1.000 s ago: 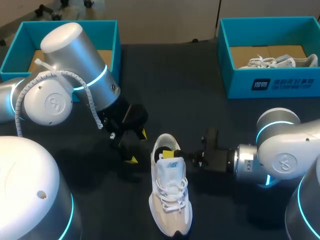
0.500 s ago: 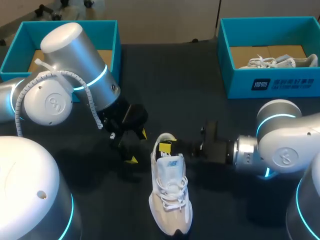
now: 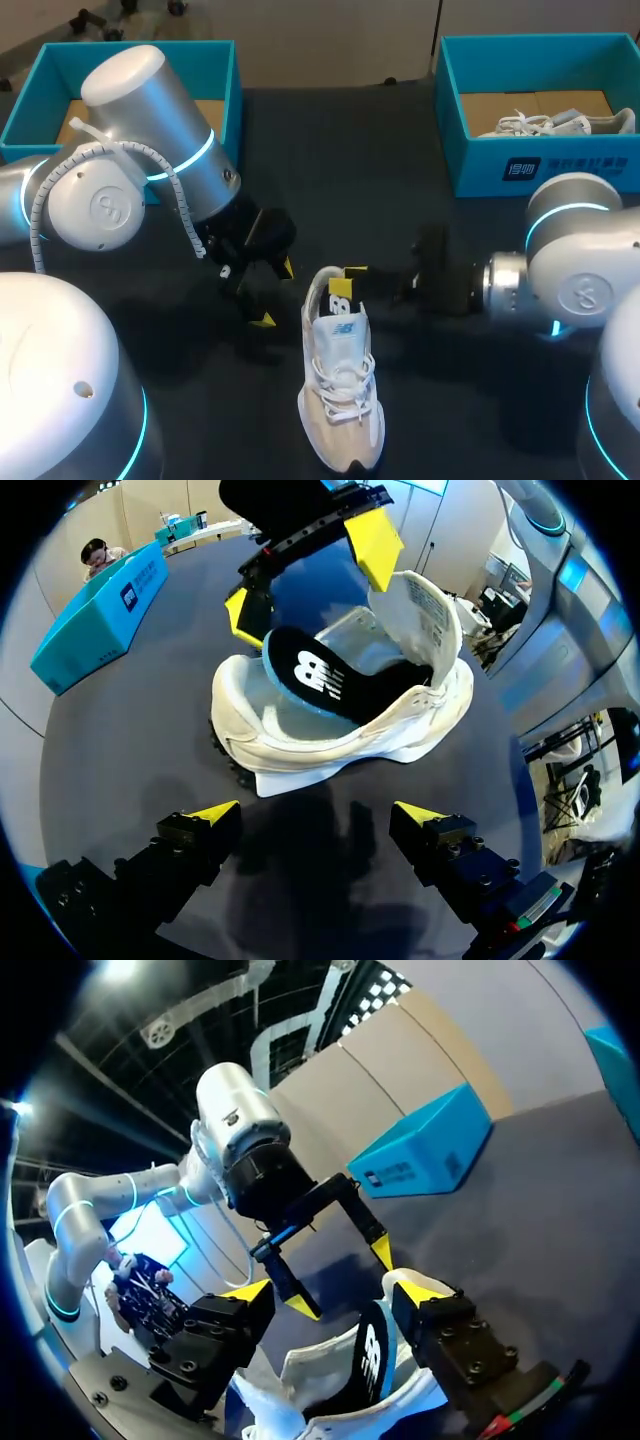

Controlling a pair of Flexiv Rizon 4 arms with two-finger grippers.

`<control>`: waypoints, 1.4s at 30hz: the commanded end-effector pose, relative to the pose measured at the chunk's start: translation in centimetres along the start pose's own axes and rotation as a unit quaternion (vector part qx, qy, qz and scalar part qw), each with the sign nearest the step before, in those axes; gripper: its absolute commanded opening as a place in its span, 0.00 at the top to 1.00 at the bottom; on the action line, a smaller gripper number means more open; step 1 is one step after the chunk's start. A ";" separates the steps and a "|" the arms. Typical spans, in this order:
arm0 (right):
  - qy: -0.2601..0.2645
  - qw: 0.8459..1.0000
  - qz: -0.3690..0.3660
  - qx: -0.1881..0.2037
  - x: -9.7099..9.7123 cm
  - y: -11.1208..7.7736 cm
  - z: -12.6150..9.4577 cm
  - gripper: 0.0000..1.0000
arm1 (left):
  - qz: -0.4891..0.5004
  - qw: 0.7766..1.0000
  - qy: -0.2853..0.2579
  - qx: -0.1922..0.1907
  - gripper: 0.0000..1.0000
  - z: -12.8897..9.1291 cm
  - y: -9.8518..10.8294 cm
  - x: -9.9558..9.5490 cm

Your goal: Take the shoe out of the shoebox, open the shoe tongue, remove and reinsert the insole, then place the shoe into the shoebox

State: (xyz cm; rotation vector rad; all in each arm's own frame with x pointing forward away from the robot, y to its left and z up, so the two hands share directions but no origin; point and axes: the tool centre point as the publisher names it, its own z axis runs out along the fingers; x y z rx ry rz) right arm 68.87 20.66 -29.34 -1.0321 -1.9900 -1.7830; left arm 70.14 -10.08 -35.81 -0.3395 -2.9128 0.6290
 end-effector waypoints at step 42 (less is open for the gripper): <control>-0.044 0.970 -0.057 0.231 -0.1 6.0 -5.5 0.00 | -0.017 1.000 -0.002 -0.025 0.00 -2.9 3.0 -0.8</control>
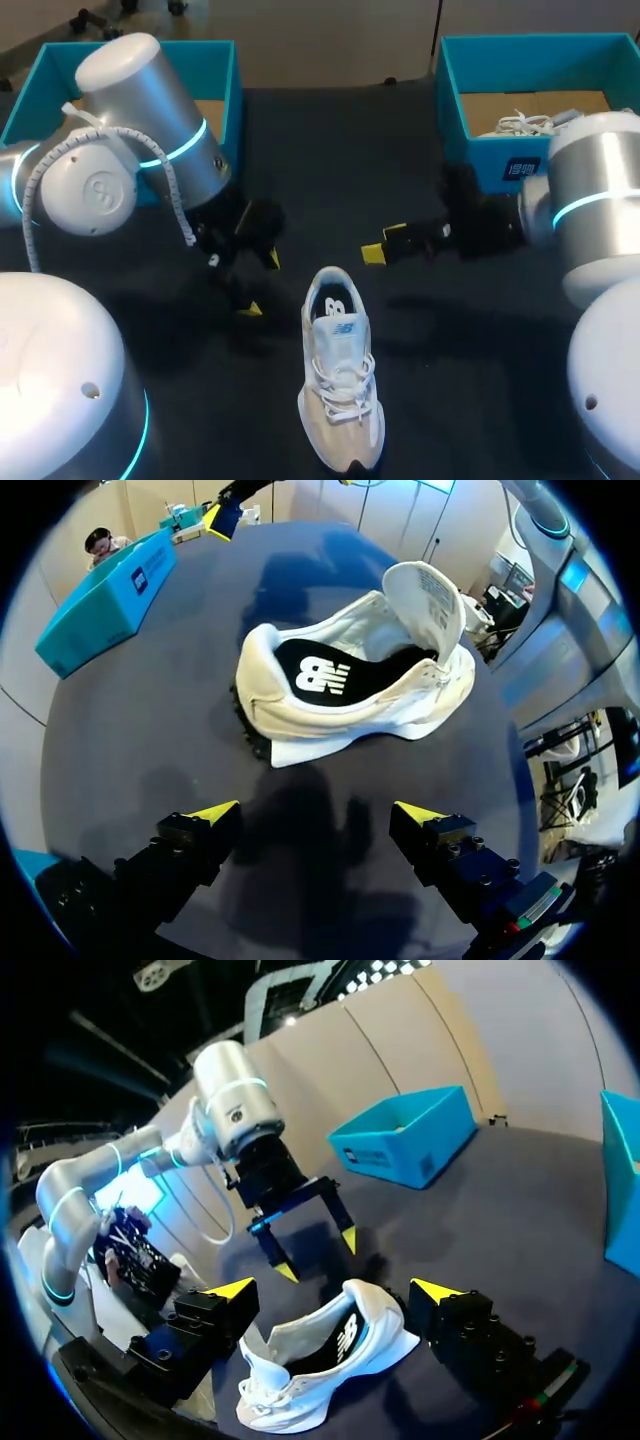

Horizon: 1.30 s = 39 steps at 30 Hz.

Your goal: Take the shoe out of the shoebox, open the shoe tongue, remove and reinsert the insole, then place the shoe into the shoebox

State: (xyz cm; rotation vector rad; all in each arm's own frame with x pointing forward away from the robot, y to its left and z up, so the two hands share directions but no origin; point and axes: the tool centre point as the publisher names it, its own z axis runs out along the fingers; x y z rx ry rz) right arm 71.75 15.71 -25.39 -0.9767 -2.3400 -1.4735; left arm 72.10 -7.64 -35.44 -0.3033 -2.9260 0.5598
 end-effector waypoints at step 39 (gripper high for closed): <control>-0.067 0.926 -0.007 0.372 0.5 3.1 -4.4 0.00 | -0.022 0.999 -0.015 -0.041 0.00 -6.2 6.6 -1.3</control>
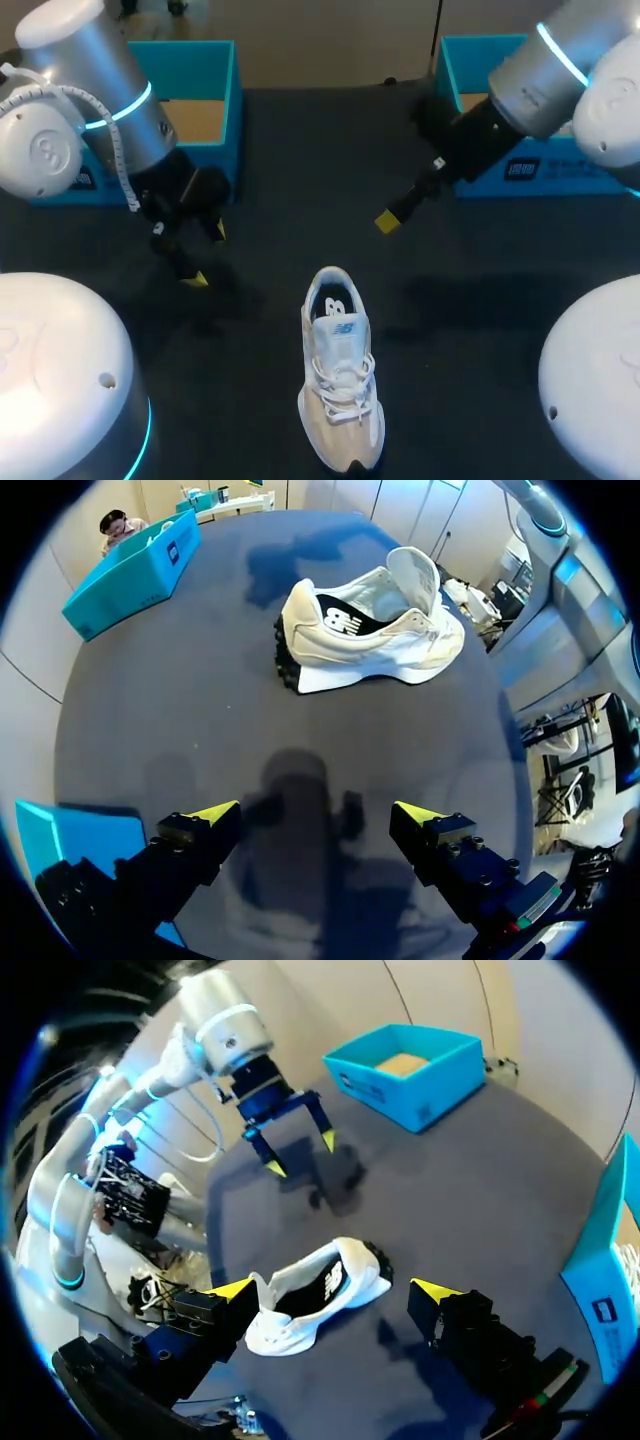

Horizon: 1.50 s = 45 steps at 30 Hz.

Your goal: Take the shoe out of the shoebox, open the shoe tongue, remove and reinsert the insole, then place the shoe into the shoebox

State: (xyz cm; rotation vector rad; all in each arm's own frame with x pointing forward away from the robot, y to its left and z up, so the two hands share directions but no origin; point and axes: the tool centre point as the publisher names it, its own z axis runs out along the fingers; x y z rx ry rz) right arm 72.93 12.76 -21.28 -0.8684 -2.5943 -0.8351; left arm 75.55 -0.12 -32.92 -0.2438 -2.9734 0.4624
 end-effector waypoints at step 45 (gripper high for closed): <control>-0.251 0.945 0.205 0.049 4.4 0.9 4.0 0.00 | 0.114 0.993 0.008 0.030 0.00 -6.5 4.0 -3.2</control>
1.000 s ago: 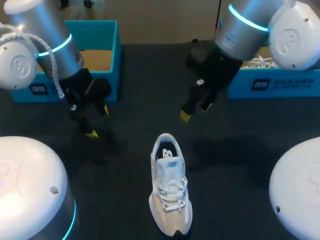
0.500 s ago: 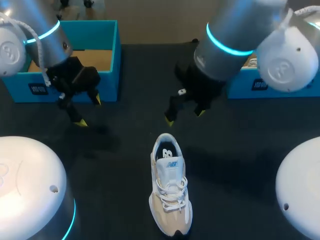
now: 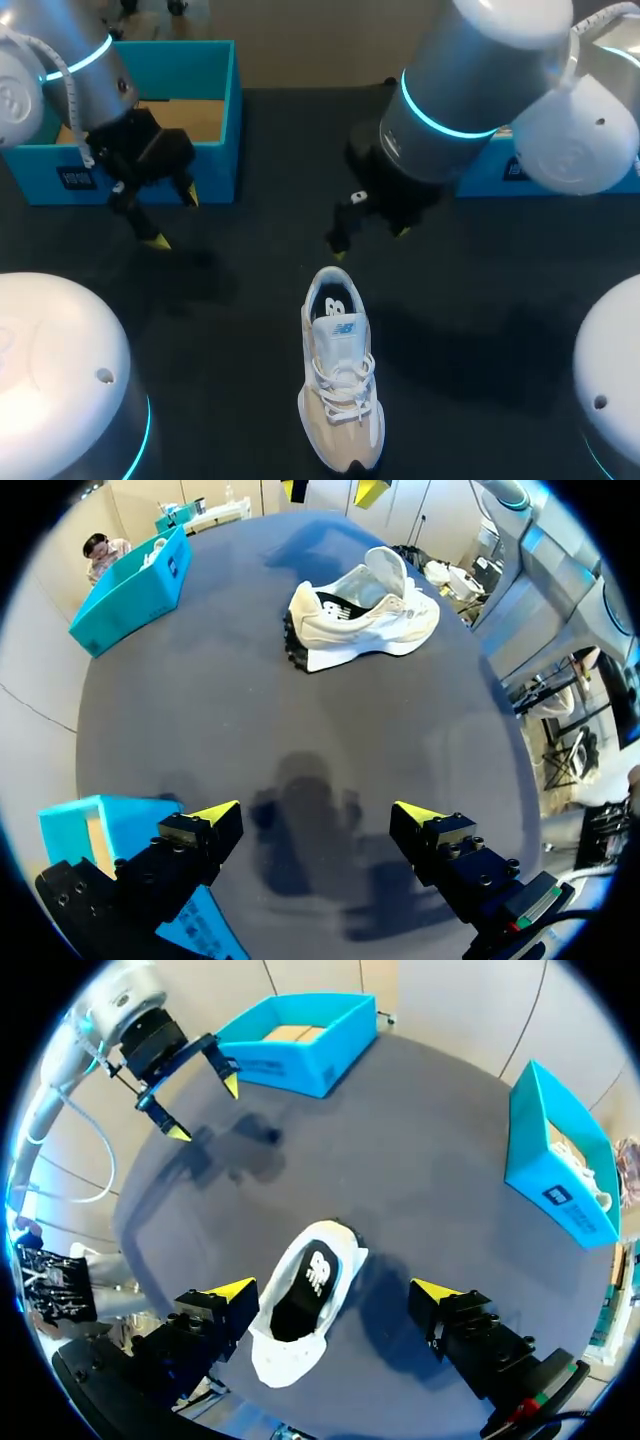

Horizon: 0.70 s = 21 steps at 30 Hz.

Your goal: Take the shoe out of the shoebox, open the shoe tongue, remove and reinsert the insole, then place the shoe into the shoebox

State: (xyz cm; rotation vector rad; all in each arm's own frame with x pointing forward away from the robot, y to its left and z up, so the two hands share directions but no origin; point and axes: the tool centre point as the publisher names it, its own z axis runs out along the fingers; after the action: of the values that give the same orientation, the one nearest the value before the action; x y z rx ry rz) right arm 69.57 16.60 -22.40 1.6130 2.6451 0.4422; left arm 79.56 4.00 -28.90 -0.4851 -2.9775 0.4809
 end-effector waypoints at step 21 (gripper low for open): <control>-0.047 0.997 0.053 0.005 1.7 0.8 0.9 0.00 | 0.075 0.996 0.011 0.043 0.00 -2.1 1.8 -0.9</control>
State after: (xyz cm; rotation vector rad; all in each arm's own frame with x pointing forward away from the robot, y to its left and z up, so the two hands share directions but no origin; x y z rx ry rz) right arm 69.54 18.66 -22.67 1.7373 2.5066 0.3436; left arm 81.28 5.90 -27.60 -0.7020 -2.8956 0.6147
